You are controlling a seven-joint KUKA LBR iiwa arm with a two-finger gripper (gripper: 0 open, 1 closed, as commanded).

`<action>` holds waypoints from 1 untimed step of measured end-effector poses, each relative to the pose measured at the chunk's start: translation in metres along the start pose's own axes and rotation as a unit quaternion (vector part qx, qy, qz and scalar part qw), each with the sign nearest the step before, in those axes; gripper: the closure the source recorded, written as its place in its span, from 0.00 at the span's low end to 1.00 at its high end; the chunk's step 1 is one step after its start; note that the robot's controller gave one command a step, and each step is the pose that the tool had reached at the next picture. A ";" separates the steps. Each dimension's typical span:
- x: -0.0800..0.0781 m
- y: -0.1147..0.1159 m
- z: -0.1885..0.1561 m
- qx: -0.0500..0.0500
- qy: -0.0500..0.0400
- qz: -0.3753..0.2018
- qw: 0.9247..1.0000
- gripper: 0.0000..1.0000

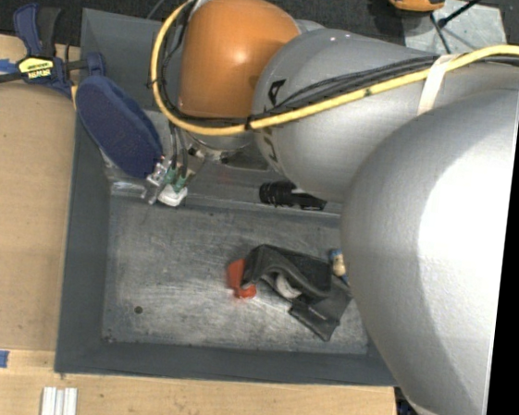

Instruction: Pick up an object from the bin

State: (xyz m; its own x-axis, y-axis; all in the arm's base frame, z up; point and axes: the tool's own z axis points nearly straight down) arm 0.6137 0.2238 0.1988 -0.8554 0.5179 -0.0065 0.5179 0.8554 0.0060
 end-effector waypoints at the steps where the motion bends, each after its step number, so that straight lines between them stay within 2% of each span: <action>1: 0.001 0.008 -0.006 0.001 0.002 0.008 1.000 1.00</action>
Offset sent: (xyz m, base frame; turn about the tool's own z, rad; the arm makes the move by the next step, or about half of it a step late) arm 0.0020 0.0073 0.0048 0.0182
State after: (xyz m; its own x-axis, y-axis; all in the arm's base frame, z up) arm 0.6168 0.2309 0.2046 -0.8469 0.5318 -0.0032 0.5318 0.8469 0.0035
